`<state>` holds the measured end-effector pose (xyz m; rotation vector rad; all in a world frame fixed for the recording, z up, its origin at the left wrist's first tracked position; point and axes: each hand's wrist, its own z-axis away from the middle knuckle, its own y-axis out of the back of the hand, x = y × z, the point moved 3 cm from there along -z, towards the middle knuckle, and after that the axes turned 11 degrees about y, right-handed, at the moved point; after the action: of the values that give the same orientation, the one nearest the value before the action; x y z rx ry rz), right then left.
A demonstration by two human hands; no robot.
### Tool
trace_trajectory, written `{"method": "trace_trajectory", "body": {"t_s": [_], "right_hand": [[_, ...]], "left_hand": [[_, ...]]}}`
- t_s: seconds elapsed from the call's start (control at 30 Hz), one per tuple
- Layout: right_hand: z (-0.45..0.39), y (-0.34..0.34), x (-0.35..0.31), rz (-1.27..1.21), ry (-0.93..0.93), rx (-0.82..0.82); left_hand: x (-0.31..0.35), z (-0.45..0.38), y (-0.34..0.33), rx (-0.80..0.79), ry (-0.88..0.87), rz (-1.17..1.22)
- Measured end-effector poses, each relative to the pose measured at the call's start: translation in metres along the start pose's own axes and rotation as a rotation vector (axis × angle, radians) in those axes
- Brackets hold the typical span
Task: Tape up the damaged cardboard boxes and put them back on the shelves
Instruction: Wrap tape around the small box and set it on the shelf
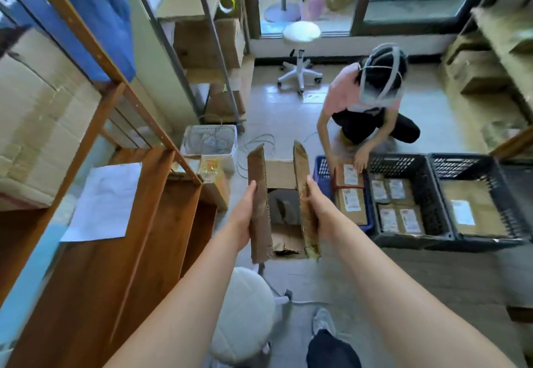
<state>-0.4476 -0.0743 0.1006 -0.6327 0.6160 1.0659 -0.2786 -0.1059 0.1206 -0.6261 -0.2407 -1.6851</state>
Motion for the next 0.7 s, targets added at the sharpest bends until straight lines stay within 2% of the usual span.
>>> {"method": "trace_trajectory", "body": {"t_s": [0.17, 0.27, 0.7], "right_hand": [[-0.007, 0.032, -0.049, 0.057, 0.011, -0.066], [-0.012, 0.044, -0.070, 0.051, 0.010, -0.051], [-0.079, 0.047, -0.165, 0.028, 0.139, -0.085]], "left_hand": [[0.029, 0.004, -0.045, 0.038, -0.034, 0.019], [0.049, 0.003, -0.061, 0.088, -0.041, 0.008], [0.153, -0.039, -0.090, 0.060, -0.066, -0.030]]}}
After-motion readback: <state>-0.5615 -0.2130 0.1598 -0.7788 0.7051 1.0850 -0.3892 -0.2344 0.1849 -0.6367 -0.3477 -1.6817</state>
